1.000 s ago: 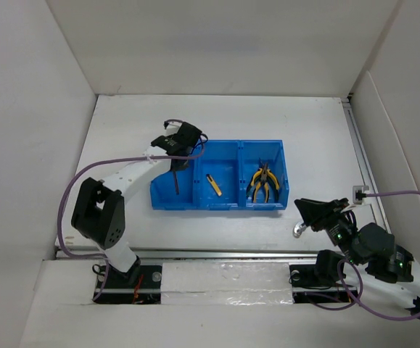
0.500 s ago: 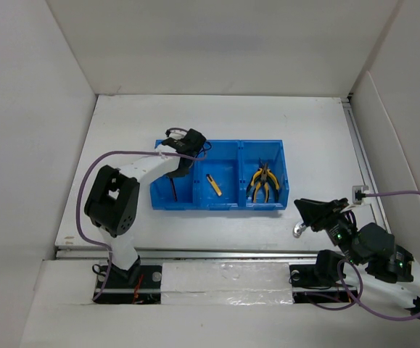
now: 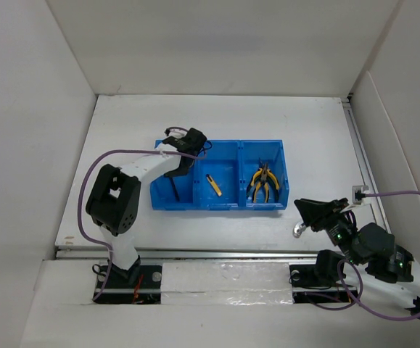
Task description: Sort the tools into containers
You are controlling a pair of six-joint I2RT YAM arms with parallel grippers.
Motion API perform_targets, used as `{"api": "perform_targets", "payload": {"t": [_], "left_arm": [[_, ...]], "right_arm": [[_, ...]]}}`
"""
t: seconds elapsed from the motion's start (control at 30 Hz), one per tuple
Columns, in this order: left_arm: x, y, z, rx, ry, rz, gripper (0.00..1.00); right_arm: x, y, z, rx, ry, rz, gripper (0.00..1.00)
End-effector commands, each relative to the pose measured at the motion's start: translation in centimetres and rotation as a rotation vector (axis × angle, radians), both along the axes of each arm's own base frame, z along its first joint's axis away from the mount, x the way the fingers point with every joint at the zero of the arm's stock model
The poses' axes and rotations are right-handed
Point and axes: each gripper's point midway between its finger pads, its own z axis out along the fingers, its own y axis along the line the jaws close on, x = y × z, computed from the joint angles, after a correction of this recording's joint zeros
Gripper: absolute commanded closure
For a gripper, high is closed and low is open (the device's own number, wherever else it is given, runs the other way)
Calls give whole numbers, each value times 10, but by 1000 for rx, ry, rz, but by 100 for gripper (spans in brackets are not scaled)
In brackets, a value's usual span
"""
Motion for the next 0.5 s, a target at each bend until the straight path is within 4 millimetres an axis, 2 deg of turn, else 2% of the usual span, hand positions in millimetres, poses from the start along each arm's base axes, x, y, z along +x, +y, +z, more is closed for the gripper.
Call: {"api": "perform_targets", "payload": {"t": [0.0, 0.13, 0.2, 0.23, 0.27, 0.33, 0.4, 0.47], "left_arm": [[9, 3, 24, 8, -57, 20, 72], [11, 0, 39, -17, -84, 25, 70], [17, -6, 61, -59, -123, 20, 57], [19, -8, 72, -70, -137, 10, 46], [26, -17, 94, -118, -172, -14, 37], [30, -27, 134, -194, -238, -72, 32], [34, -44, 189, -302, -336, -166, 28], [33, -56, 233, -395, -418, -229, 26]], "right_arm": [[-14, -36, 39, 247, -109, 3, 65], [-13, -36, 38, 246, -107, -5, 65], [-12, -39, 38, 252, -103, -16, 65], [-10, -42, 38, 257, -96, -40, 65], [-9, -43, 36, 262, -87, -48, 65], [-6, -47, 33, 257, -72, -82, 65], [-4, -50, 32, 261, -57, -108, 65], [-1, -56, 31, 279, -32, -152, 65]]}}
